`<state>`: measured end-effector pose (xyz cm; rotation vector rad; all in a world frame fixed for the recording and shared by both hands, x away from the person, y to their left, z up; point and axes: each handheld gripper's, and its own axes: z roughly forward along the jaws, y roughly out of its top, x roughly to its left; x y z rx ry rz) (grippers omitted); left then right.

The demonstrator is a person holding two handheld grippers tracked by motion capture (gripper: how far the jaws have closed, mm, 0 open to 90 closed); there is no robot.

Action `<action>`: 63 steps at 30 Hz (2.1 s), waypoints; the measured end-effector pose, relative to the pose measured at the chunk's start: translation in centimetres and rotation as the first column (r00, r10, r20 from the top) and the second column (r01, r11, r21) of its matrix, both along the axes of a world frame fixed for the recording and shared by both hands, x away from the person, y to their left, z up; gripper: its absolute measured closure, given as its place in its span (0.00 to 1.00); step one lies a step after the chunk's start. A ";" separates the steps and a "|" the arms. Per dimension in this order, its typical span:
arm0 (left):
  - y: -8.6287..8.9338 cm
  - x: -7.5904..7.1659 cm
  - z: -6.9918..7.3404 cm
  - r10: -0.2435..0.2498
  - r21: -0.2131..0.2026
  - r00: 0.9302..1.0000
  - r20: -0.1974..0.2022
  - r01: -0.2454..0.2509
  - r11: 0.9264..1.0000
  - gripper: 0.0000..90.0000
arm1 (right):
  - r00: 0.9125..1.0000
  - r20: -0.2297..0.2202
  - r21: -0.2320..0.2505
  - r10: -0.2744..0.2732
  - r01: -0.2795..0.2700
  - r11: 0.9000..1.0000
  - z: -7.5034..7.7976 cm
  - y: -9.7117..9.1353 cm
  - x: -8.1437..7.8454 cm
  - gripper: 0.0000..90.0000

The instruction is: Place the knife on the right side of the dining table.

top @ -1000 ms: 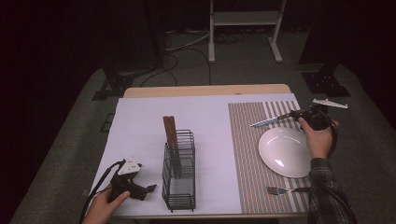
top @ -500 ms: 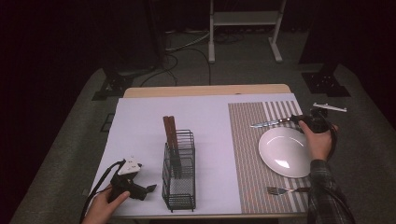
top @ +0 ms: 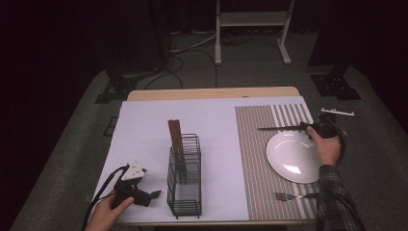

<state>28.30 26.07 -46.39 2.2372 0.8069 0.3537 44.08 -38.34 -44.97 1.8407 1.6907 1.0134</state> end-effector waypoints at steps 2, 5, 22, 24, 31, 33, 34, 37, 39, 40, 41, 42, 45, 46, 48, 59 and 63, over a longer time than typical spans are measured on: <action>0.0 0.0 0.0 0.000 0.000 1.000 0.000 0.000 1.000 0.00 | 1.000 -0.004 -0.002 0.002 -0.002 1.000 0.0 0.1 0.0 0.43; 0.0 0.0 0.0 0.000 0.000 1.000 0.000 0.000 1.000 0.00 | 1.000 -0.007 -0.003 0.004 -0.004 1.000 0.0 0.2 0.1 0.43; 0.0 0.0 0.0 0.000 0.000 1.000 0.000 0.000 1.000 0.00 | 0.997 0.057 -0.012 0.043 -0.043 0.999 2.0 1.3 -1.6 0.41; 0.0 0.0 0.0 0.000 0.000 1.000 0.000 0.000 1.000 0.00 | 0.996 0.069 -0.015 0.060 -0.059 0.998 2.3 1.7 -2.0 0.41; 0.0 0.0 0.0 0.000 0.001 1.000 -0.001 0.000 1.000 0.00 | 0.991 0.085 -0.027 0.107 -0.106 0.994 2.7 2.9 -3.4 0.39; 0.0 0.0 0.0 -0.001 0.002 1.000 -0.001 0.001 1.000 0.00 | 0.989 0.086 -0.033 0.120 -0.117 0.993 2.7 3.2 -3.8 0.39; 0.0 0.0 0.0 0.000 0.001 1.000 -0.001 0.000 1.000 0.00 | 0.988 0.087 -0.035 0.125 -0.122 0.992 2.8 3.3 -4.0 0.39; 0.0 0.0 0.0 0.000 0.001 1.000 -0.001 0.000 1.000 0.00 | 0.986 0.090 -0.044 0.143 -0.140 0.989 2.9 3.7 -4.7 0.38; 0.0 0.0 0.0 0.000 0.001 1.000 -0.001 0.000 1.000 0.00 | 0.983 0.095 -0.048 0.160 -0.156 0.987 3.0 4.0 -5.2 0.38; 0.0 0.0 0.0 0.000 0.001 1.000 -0.001 0.000 1.000 0.00 | 0.981 0.096 -0.050 0.167 -0.163 0.985 3.1 4.2 -5.5 0.38; 0.0 0.0 0.0 0.000 0.001 1.000 -0.001 0.000 1.000 0.00 | 0.979 0.099 -0.052 0.175 -0.171 0.984 3.2 4.4 -5.8 0.38; 0.0 0.0 0.0 0.000 0.001 1.000 -0.001 0.000 1.000 0.00 | 0.978 0.101 -0.053 0.183 -0.178 0.983 3.2 4.6 -6.1 0.38; 0.0 0.0 0.0 0.000 0.001 1.000 -0.001 0.000 1.000 0.00 | 0.971 0.105 -0.062 0.214 -0.208 0.976 3.5 5.3 -6.9 0.38; 0.0 0.0 0.0 -0.001 0.001 1.000 -0.001 0.001 1.000 0.00 | 0.969 0.107 -0.067 0.225 -0.218 0.974 3.5 5.6 -7.1 0.38; 0.0 0.0 0.0 0.000 0.001 1.000 -0.001 0.000 1.000 0.00 | 0.962 0.111 -0.070 0.248 -0.241 0.968 3.7 6.3 -7.7 0.37; 0.0 0.0 0.0 0.000 0.002 1.000 -0.001 0.000 1.000 0.00 | 0.907 0.129 -0.098 0.401 -0.391 0.915 4.3 10.9 -10.2 0.37; 0.0 0.0 0.0 0.000 0.002 1.000 -0.001 0.000 1.000 0.00 | 0.883 0.125 -0.101 0.452 -0.442 0.891 4.3 12.6 -11.0 0.37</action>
